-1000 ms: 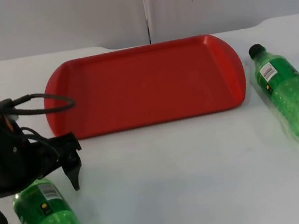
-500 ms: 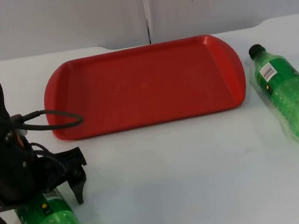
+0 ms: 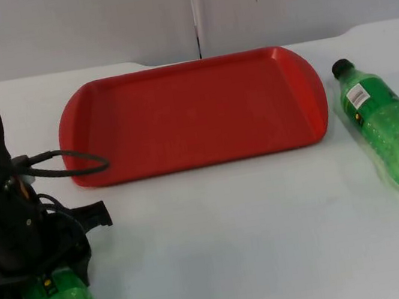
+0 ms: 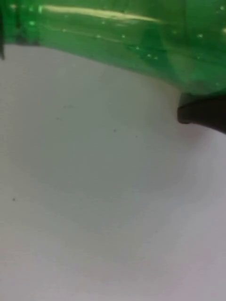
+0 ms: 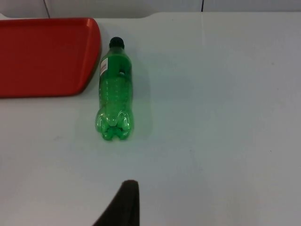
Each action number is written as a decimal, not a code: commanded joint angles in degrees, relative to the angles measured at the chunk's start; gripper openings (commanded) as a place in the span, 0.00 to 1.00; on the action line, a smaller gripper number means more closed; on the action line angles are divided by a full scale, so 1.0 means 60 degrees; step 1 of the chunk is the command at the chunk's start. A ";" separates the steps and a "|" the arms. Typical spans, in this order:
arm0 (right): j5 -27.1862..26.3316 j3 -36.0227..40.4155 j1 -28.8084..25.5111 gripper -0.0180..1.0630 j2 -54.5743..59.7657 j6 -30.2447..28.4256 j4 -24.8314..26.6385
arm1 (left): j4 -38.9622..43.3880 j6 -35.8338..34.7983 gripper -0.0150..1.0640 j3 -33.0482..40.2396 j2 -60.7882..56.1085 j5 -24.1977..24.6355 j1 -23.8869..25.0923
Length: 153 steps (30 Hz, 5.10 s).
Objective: Place the bottle upright on the tray.
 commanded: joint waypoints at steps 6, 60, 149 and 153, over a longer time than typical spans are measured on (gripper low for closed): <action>-0.0046 0.0018 -0.0054 0.93 -0.0026 -0.0055 0.0009 | 0.0102 0.0242 0.01 0.0021 0.0078 -0.0160 -0.0003; -0.0046 0.0018 -0.0054 0.93 -0.0026 0.0071 0.0009 | 0.2391 0.6014 0.01 -0.0581 -0.3958 -1.2151 -0.0003; -0.0046 0.0018 -0.0054 0.93 -0.0026 0.0071 0.0009 | 0.2300 0.6445 0.73 -0.5711 0.4538 -1.3961 -0.0003; -0.0046 0.0018 -0.0054 0.93 -0.0026 0.0071 0.0009 | 0.2302 0.6445 0.99 -0.5711 0.4538 -1.3961 -0.0003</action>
